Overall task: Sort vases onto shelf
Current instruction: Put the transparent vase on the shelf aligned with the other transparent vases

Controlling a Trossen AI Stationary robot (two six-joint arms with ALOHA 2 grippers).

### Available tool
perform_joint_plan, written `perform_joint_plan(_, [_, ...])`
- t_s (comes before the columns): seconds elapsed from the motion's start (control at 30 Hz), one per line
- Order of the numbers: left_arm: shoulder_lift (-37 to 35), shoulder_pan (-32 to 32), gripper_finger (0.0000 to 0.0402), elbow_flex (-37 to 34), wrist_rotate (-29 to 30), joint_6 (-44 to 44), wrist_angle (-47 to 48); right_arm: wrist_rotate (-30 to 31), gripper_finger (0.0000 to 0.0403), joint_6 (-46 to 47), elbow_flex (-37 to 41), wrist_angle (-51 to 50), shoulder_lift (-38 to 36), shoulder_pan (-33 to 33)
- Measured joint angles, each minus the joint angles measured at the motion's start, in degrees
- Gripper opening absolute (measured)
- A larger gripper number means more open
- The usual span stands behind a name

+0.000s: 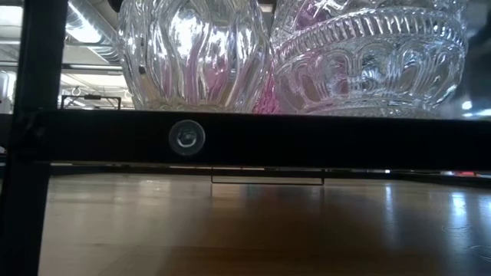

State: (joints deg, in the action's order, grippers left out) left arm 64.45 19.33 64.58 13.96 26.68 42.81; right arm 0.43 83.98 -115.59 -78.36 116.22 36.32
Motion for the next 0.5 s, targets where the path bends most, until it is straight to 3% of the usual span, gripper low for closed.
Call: perform_joint_plan(0.5, [0.0, 0.0, 0.0143, 0.0, -0.09, 0.03, 0.0, 1.16, 0.0101, 0.05, 0.0, 0.55, 0.09, 0.0])
